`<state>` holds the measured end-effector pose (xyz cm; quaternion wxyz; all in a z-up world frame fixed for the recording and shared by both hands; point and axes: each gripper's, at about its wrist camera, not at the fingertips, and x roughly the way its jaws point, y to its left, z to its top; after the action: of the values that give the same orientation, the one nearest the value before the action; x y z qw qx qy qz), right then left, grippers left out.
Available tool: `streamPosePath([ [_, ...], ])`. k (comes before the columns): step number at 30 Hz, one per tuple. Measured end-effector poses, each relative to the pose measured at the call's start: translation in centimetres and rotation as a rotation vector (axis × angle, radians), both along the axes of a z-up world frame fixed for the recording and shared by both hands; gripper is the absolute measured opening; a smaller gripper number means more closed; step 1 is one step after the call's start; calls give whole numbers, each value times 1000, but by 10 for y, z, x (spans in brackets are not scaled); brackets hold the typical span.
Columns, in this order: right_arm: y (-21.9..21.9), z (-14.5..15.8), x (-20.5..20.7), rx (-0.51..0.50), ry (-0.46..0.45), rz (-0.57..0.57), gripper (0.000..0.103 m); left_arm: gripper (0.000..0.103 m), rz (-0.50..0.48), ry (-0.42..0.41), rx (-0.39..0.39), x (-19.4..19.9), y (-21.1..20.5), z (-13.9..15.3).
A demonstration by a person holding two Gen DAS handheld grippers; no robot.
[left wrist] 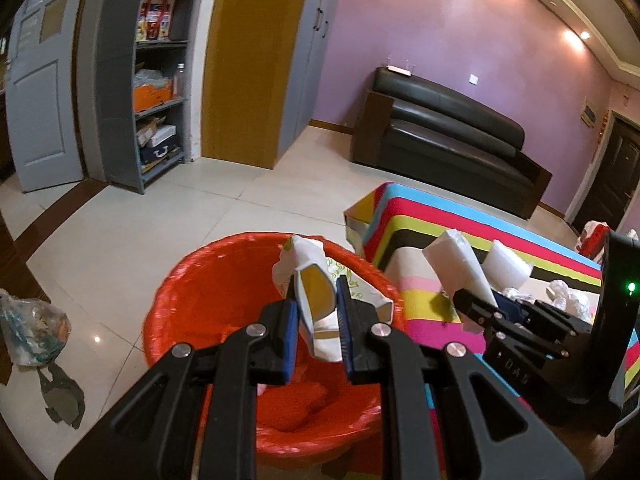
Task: Collect trash
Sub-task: 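Carry the cup and tissue over the orange wastebasket while opening both tools to drop them, then move both open tools back over the table toward the green cloth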
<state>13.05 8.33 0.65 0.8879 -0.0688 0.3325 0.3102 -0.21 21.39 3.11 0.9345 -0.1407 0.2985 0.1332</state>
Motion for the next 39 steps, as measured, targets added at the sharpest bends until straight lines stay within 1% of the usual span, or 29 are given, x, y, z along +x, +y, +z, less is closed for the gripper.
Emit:
streamPosePath([
  [13,48,-12,-19,-24,30,97,24,17,70,7,-2,-20,26,3],
  [22,66,-16,-28,-23,43,161,26,19,95,17,-6,-23,33,0],
  [23,68,-16,-29,-24,43,168,27,21,97,19,-10,-23,35,-1],
  [24,69,-16,-29,-25,46,174,31,21,104,19,-16,-24,36,-2],
  [25,70,-17,-29,-28,52,182,37,25,109,21,-21,-24,38,-2],
  [26,69,-17,-29,-27,52,184,55,28,111,20,-26,-24,38,-1],
  [27,69,-17,-29,-25,44,178,59,29,117,18,-23,-24,39,-1],
  [34,59,-14,-25,-23,37,162,59,30,121,12,-16,-24,36,1],
  [37,52,-13,-24,-24,33,150,59,34,117,10,-15,-21,35,1],
  [39,48,-12,-23,-26,32,141,59,34,107,13,-13,-18,31,0],
])
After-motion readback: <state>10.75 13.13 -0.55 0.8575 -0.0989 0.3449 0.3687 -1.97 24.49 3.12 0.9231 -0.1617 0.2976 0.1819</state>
